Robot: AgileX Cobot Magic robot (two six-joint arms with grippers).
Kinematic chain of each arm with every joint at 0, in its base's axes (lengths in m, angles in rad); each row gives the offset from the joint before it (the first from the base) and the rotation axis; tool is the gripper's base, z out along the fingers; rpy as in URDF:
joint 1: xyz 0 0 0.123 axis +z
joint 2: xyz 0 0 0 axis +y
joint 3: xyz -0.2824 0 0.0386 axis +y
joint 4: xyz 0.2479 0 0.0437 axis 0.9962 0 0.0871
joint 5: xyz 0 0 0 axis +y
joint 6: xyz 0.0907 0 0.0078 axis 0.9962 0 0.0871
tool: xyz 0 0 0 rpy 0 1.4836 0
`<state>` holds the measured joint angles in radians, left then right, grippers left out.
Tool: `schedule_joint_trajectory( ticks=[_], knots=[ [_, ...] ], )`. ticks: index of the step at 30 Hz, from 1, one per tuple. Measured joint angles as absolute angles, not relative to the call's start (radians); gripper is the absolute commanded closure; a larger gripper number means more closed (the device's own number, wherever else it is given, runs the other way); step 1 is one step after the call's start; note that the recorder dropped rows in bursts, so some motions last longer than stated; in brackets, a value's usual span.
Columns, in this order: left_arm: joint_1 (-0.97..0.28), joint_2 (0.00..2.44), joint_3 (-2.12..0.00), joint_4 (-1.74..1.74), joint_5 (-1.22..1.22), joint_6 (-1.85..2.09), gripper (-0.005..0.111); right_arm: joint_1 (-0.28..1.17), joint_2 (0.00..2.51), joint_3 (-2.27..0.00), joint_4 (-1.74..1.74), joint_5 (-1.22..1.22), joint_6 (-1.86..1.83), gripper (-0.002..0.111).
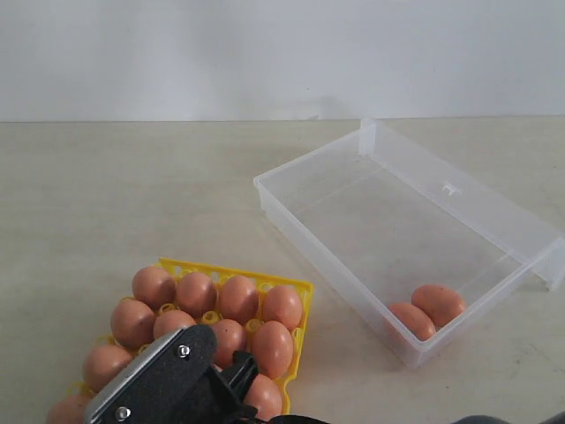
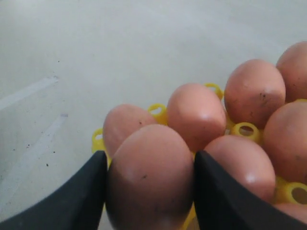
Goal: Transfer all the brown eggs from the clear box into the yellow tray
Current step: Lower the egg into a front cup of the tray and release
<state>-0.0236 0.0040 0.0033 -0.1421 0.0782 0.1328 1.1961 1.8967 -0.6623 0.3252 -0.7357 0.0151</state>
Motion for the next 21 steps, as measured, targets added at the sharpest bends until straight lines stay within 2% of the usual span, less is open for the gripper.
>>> schedule_joint_trajectory(
  ticks=[5,21],
  knots=[
    [-0.024,0.004,0.003,-0.142,0.078,0.133,0.103,1.196,1.897,-0.706,0.325,-0.679,-0.028,0.091],
    [-0.024,0.004,0.003,-0.142,0.078,0.133,0.103,1.196,1.899,-0.717,0.349,-0.596,-0.126,0.092]
  ],
)
